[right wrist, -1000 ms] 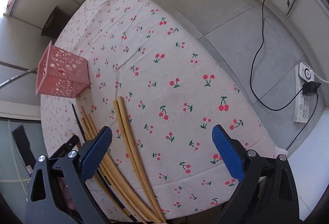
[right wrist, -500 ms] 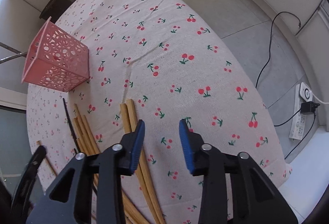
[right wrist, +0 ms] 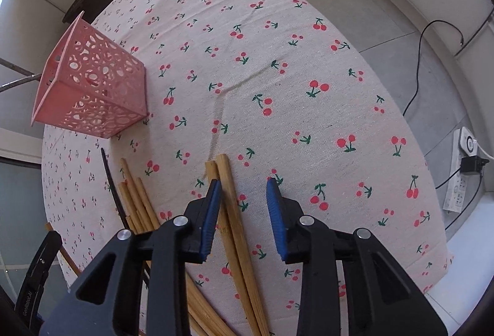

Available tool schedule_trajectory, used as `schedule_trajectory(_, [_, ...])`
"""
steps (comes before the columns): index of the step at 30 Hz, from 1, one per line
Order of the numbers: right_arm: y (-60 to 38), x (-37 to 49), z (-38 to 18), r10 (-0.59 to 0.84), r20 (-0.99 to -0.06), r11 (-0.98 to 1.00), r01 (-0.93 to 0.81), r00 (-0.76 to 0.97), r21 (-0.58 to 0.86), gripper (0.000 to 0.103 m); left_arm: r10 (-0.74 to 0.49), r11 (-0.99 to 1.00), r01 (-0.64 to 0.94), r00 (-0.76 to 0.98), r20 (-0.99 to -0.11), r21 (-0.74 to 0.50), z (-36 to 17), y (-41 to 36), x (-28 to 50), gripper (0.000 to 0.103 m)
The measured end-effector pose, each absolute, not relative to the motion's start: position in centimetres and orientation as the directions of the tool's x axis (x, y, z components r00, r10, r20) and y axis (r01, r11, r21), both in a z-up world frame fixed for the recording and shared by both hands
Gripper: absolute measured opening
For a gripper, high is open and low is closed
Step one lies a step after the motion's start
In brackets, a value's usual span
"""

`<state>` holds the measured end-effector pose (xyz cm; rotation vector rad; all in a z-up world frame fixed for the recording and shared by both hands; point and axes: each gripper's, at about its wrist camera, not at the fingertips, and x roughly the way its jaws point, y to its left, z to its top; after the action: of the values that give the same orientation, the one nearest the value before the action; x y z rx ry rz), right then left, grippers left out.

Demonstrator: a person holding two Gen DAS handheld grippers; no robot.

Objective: Organize utensils
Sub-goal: 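Grasp a wooden chopstick with the left gripper while the right gripper grasps another wooden chopstick, then lift both held wooden chopsticks up over the pink basket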

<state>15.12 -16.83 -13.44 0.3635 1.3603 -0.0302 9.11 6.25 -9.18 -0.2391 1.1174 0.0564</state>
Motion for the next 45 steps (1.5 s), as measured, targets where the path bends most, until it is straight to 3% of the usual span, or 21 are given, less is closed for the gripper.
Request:
schedule_trajectory(5, [-15.6, 14.7, -13.4, 0.136, -0.966, 0.97, 0.168, 0.219, 0.175, 0.028, -0.078, 0.974, -0.156, 0.444, -0.893, -0.162, -9.0, 6.0, 9.1, 0.007])
schedule_trajectory(7, [-15.1, 14.8, -13.4, 0.155, -0.962, 0.971, 0.144, 0.226, 0.191, 0.016, -0.076, 0.976, -0.15, 0.445, -0.892, -0.158, -9.0, 5.9, 9.0, 0.007])
schedule_trajectory(14, [-16.8, 14.8, -14.3, 0.27, -0.941, 0.927, 0.211, 0.202, 0.311, 0.012, -0.079, 0.974, -0.156, 0.447, -0.891, -0.165, -8.8, 6.3, 8.9, 0.007])
schedule_trajectory(22, [-14.3, 13.6, -13.7, 0.117, -0.965, 0.99, 0.047, 0.234, 0.131, 0.012, -0.077, 0.98, -0.128, 0.474, -0.877, -0.156, -8.2, 5.6, 8.6, 0.007])
schedule_trajectory(23, [-14.0, 13.5, -13.6, 0.099, -0.965, 0.993, 0.041, 0.244, 0.112, 0.008, -0.074, 0.981, -0.122, 0.488, -0.87, -0.152, -8.0, 5.5, 8.5, 0.007])
schedule_trajectory(27, [-14.9, 12.9, -13.0, 0.134, -0.948, 0.984, 0.072, 0.288, 0.161, 0.008, -0.094, 0.982, -0.086, 0.56, -0.823, -0.17, -6.3, 5.6, 7.7, 0.007])
schedule_trajectory(45, [-20.8, 9.0, 7.4, 0.298, -0.62, 0.91, -0.021, 0.726, 0.414, 0.008, -0.116, 0.972, -0.018, 0.828, -0.549, -0.232, 7.9, 5.8, 5.1, 0.007])
